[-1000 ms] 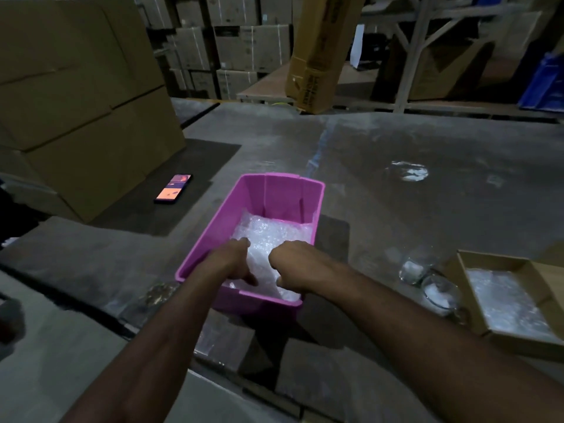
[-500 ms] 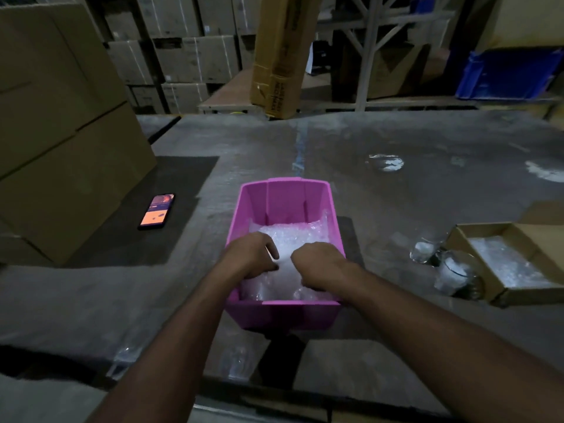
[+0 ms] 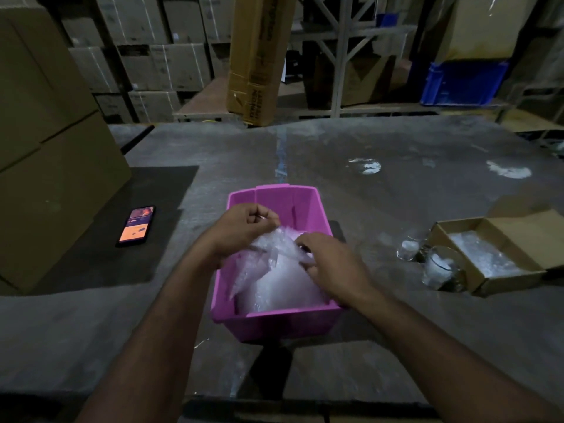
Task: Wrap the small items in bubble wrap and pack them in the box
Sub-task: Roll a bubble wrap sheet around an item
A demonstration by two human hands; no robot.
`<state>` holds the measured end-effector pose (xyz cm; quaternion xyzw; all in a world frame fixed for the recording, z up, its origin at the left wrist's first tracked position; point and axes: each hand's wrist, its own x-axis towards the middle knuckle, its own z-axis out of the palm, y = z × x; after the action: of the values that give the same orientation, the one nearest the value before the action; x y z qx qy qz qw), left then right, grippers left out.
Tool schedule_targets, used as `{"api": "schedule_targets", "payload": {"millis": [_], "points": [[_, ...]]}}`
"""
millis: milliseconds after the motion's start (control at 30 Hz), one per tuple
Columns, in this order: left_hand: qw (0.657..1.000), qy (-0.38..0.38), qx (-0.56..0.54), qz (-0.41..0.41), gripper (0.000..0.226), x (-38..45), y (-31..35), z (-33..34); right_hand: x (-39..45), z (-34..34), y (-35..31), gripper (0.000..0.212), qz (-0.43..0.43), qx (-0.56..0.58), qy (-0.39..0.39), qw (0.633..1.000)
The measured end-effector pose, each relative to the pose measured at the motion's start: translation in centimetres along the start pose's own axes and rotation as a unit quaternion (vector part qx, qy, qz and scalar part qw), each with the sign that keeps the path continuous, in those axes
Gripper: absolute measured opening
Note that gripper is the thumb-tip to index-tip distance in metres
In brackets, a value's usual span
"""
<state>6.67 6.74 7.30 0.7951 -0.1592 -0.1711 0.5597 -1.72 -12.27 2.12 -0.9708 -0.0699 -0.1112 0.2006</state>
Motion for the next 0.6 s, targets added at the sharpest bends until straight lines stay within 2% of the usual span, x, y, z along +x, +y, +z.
{"api": "schedule_targets", "payload": {"millis": [67,133,167,233,300,400,467,600], "points": [[0.995,0.03,-0.076,0.049,0.03,-0.3,0.2,0.0,0.2,-0.7,0.4,0.012,0.042,0.069,0.058,0.995],[0.981,0.01,-0.169,0.094,0.056,-0.8,0.2,0.0,0.4,-1.9,1.1,0.009,0.092,0.169,0.098,0.976],[0.975,-0.01,-0.186,0.118,0.066,-1.1,0.2,0.2,0.6,-2.8,1.4,0.008,0.104,0.225,0.118,0.962],[0.981,-0.01,-0.122,0.149,0.075,-1.3,0.3,0.7,0.6,-4.8,2.0,0.004,0.106,0.326,0.154,0.927],[0.986,-0.003,-0.067,0.152,0.063,-1.1,0.6,1.5,0.4,-6.8,2.6,0.002,0.108,0.424,0.172,0.883],[0.984,0.007,-0.095,0.15,0.034,-0.3,1.2,2.5,-0.1,-8.8,4.3,0.007,0.121,0.471,0.209,0.848],[0.979,0.04,-0.132,0.151,0.028,0.2,1.6,3.4,-0.7,-9.6,5.6,0.016,0.141,0.495,0.253,0.819],[0.97,0.082,-0.177,0.145,0.01,1.7,2.7,6.4,-2.3,-10.8,7.8,0.041,0.219,0.593,0.299,0.714]]}}
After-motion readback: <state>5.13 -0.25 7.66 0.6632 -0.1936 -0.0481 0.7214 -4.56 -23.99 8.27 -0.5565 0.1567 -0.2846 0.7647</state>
